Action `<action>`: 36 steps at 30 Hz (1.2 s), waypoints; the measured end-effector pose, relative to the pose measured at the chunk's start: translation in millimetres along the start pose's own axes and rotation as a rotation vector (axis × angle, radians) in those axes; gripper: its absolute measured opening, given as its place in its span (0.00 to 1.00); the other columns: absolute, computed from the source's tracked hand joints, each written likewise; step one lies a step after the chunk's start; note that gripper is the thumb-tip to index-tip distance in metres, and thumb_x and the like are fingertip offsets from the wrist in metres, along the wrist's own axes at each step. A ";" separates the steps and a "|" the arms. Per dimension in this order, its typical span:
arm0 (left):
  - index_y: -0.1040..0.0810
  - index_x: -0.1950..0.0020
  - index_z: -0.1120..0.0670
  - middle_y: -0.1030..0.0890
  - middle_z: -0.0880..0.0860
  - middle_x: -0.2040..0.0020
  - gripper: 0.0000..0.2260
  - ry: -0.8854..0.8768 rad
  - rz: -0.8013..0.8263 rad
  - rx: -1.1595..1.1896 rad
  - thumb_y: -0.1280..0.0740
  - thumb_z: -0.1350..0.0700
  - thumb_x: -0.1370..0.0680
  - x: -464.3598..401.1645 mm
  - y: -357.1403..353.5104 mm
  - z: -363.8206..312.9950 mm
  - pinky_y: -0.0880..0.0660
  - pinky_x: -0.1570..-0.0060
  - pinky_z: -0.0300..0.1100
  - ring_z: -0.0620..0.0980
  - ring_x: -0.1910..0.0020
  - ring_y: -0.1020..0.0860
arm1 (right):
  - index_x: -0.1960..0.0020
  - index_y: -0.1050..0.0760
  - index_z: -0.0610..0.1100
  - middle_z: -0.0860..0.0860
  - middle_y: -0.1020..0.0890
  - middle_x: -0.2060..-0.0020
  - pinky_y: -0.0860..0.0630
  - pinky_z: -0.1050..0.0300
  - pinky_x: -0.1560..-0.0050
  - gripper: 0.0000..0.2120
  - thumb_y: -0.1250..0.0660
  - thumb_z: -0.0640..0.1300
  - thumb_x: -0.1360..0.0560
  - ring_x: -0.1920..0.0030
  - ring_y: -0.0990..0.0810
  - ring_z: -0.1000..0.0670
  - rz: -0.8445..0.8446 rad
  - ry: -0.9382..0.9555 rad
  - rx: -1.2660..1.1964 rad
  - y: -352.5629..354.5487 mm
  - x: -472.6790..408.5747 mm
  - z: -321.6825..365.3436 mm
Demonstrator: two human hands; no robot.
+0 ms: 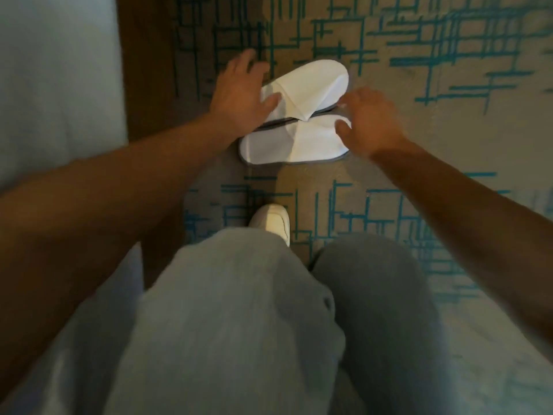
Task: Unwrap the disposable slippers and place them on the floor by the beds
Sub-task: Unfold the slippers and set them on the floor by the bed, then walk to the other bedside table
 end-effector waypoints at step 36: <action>0.27 0.71 0.53 0.24 0.53 0.69 0.22 0.619 0.265 0.464 0.38 0.49 0.18 466.0 444.9 -170.7 0.32 0.66 0.43 0.54 0.65 0.24 | 0.53 0.22 0.43 0.42 0.20 0.59 0.28 0.59 0.65 0.12 0.35 0.51 0.21 0.66 0.22 0.47 0.511 -0.475 -0.349 375.4 446.9 95.5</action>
Point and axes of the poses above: each hand's wrist, its own x-axis away from the middle knuckle, its own y-axis out of the back of the hand, z = x × y, the point moved 8 cm from there along -x, towards the middle knuckle
